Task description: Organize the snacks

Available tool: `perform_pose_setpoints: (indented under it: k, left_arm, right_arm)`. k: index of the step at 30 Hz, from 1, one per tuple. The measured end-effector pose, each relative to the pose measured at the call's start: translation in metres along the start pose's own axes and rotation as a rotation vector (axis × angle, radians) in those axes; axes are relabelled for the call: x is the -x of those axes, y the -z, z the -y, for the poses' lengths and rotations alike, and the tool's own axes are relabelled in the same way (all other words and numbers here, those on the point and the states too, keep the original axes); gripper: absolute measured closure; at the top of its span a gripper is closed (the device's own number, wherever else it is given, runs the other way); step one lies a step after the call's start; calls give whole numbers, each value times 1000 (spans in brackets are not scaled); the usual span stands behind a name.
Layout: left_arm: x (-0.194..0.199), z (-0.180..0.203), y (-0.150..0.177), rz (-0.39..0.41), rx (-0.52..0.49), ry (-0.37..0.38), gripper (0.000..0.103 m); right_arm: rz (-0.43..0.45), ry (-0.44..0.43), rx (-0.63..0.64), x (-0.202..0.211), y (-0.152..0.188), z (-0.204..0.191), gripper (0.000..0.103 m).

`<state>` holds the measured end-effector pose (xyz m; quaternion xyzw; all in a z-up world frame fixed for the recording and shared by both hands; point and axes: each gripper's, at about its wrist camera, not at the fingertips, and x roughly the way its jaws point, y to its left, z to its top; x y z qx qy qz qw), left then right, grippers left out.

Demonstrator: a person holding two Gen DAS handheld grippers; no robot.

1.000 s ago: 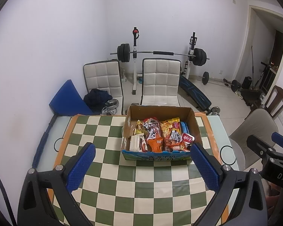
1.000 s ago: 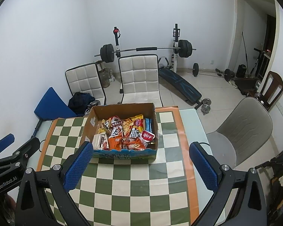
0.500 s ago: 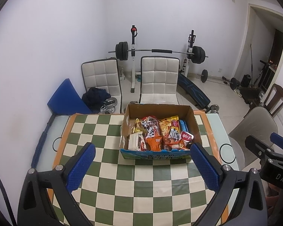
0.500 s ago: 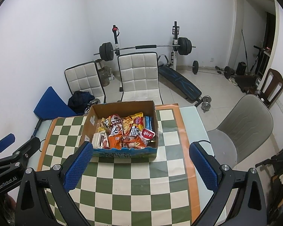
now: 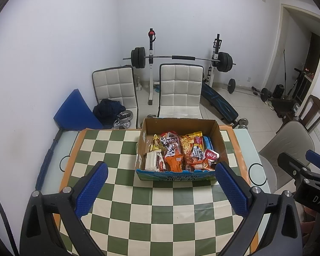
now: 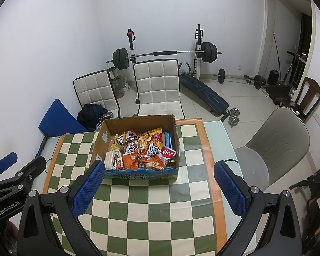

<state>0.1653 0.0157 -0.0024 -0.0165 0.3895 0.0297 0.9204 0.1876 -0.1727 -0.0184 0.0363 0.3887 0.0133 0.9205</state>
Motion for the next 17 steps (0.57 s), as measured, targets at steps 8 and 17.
perform_pose_setpoints:
  k: [8, 17]
  left_arm:
    - [-1, -1, 0, -3, 2, 0, 0]
    - [-4, -4, -1, -9, 4, 1, 0]
  right_arm:
    - [-6, -3, 0, -2, -4, -5, 0]
    - [-7, -2, -2, -2, -4, -5, 0]
